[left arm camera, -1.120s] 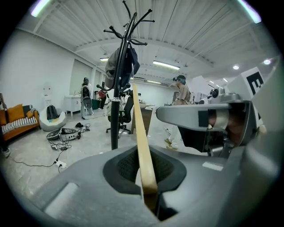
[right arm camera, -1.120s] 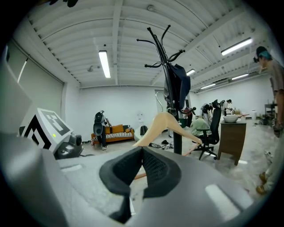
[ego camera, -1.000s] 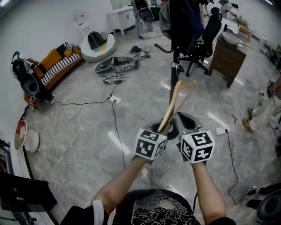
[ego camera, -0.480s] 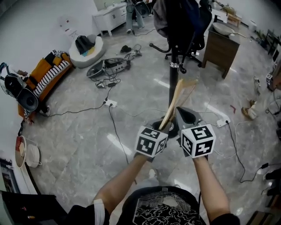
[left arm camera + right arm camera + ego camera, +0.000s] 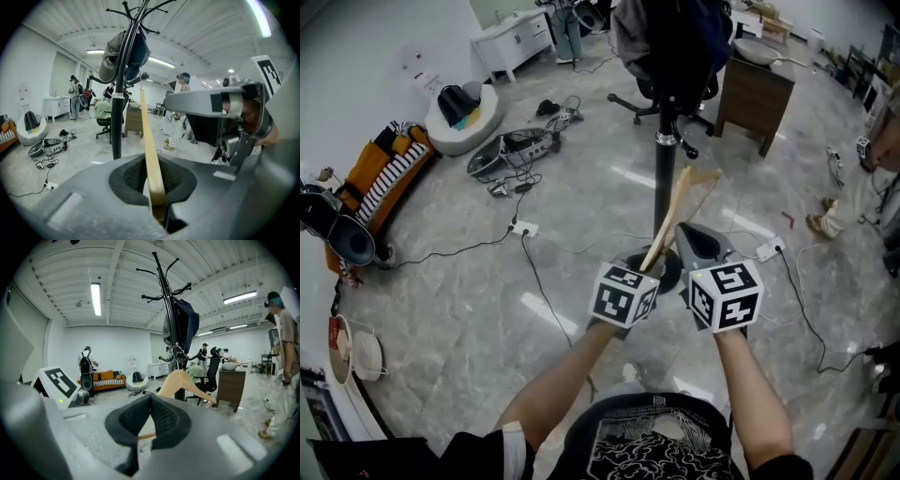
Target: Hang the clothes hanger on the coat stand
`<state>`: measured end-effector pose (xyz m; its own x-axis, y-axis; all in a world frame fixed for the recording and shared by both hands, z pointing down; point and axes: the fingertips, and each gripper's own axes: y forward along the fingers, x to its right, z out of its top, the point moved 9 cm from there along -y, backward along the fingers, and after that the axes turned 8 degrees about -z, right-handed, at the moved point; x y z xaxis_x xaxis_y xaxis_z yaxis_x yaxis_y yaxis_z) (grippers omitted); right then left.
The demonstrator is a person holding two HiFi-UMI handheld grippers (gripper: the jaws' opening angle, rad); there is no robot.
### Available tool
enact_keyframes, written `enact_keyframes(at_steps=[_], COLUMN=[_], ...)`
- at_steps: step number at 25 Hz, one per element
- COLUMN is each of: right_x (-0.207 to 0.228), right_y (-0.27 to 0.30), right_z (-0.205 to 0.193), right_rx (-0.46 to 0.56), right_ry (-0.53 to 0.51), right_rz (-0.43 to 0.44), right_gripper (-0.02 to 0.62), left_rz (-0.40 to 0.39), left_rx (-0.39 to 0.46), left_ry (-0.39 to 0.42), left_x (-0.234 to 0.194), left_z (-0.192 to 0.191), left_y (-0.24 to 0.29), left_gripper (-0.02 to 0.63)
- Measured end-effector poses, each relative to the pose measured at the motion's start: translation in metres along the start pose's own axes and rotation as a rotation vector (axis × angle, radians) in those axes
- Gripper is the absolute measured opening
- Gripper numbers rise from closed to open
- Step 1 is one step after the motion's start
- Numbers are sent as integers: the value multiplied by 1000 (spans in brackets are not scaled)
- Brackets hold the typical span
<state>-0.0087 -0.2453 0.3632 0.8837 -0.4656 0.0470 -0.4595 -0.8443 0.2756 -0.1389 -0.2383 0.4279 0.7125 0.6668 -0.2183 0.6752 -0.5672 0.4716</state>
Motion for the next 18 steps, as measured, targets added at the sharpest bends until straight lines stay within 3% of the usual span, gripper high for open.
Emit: enact_keyframes(at_steps=[18], right_x=[1], right_y=[40], right_z=[4], right_rx=[-2], right_ry=[8], right_rz=[-88], right_gripper=[0], left_rz=[-57], left_rx=[-38], left_ry=[40], left_x=[-58], left_z=[0], left_y=[24], left_gripper=[21])
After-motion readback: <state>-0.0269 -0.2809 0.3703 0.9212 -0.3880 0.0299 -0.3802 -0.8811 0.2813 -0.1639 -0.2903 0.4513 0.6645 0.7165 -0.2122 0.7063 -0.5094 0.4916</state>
